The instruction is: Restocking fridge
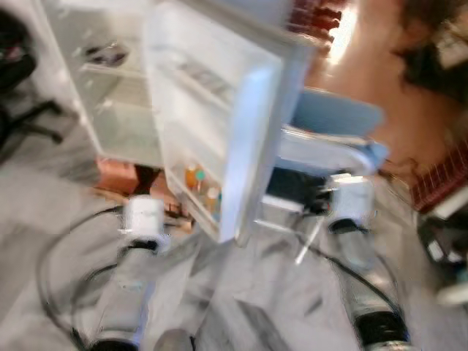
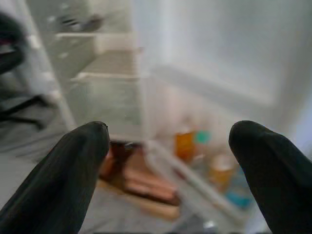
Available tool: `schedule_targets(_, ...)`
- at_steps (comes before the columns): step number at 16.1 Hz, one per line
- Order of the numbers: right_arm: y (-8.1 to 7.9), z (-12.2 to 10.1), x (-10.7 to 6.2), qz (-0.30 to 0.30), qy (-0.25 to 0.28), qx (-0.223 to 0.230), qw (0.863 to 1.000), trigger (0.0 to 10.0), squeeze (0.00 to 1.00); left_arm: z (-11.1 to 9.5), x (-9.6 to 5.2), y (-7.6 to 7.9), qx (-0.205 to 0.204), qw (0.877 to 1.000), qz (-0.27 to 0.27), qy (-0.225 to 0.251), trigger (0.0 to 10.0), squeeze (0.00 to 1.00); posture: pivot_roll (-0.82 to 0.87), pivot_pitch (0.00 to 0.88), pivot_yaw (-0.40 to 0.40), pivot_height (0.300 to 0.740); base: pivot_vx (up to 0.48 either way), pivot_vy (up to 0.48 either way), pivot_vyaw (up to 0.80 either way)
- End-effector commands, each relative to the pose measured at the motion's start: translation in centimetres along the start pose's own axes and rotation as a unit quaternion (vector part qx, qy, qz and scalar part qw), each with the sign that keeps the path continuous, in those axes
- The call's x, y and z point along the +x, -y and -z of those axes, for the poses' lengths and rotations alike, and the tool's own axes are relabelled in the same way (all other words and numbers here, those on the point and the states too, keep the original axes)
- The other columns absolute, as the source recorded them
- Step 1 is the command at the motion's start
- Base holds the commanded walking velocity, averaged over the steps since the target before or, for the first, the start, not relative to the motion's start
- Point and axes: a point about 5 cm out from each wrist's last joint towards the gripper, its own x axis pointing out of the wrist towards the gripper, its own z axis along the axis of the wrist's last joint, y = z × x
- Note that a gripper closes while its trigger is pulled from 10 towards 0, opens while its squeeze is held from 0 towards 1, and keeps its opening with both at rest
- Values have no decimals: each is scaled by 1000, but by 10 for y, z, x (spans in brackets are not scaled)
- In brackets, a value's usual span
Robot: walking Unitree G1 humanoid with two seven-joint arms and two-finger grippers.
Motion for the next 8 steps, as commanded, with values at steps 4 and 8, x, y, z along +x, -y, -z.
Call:
schedule_targets(4,13,5,-5,18,-11,-13,1000,10000,0,18,-7,10,-10,999,15,-32,10000,0,139,58,-68,740,0,0,0)
schedule_targets(8,13,16,-1,35,-30,-7,999,10000,0,31,-11,24,-38,996,45,-62,10000,0,117,50,-60,740,0,0,739)
